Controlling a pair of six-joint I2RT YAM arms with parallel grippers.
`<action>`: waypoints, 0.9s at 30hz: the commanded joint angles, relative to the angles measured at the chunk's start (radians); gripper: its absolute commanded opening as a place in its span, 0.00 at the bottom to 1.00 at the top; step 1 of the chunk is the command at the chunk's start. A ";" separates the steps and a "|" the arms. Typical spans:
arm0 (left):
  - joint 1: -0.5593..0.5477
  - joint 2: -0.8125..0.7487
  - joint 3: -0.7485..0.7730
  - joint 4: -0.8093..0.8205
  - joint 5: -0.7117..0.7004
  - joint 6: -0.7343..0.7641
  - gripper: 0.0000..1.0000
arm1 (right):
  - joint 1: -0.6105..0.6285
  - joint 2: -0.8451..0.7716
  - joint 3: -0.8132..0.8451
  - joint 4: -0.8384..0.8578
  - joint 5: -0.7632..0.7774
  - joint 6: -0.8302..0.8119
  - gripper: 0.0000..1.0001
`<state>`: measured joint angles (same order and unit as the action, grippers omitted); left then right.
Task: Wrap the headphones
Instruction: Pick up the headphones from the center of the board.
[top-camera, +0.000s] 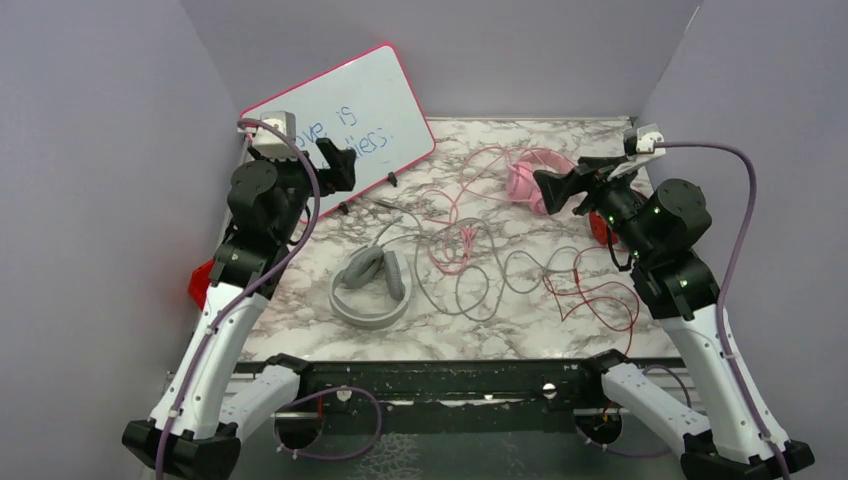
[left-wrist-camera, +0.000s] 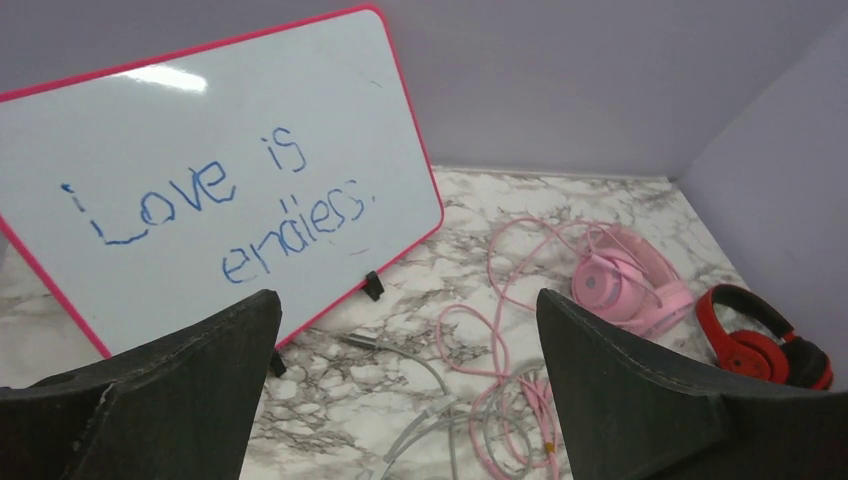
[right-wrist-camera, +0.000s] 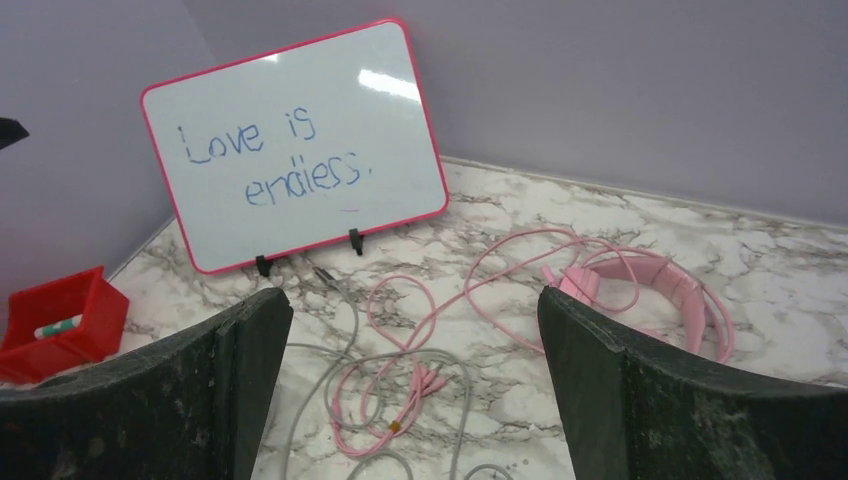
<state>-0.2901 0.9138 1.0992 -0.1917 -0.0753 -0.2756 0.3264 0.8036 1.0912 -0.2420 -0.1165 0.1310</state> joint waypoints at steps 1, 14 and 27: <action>-0.015 0.053 0.055 -0.062 0.138 0.014 0.99 | 0.015 0.036 0.052 -0.055 0.021 0.047 1.00; -0.023 0.087 -0.027 -0.352 0.096 -0.111 0.98 | 0.024 0.123 0.046 -0.076 -0.119 0.025 1.00; -0.012 -0.010 -0.259 -0.820 -0.101 -0.601 0.98 | 0.026 0.167 -0.012 -0.044 -0.281 0.044 1.00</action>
<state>-0.3069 0.9443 0.8680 -0.8120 -0.1303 -0.6888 0.3458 0.9630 1.0893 -0.2935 -0.3237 0.1658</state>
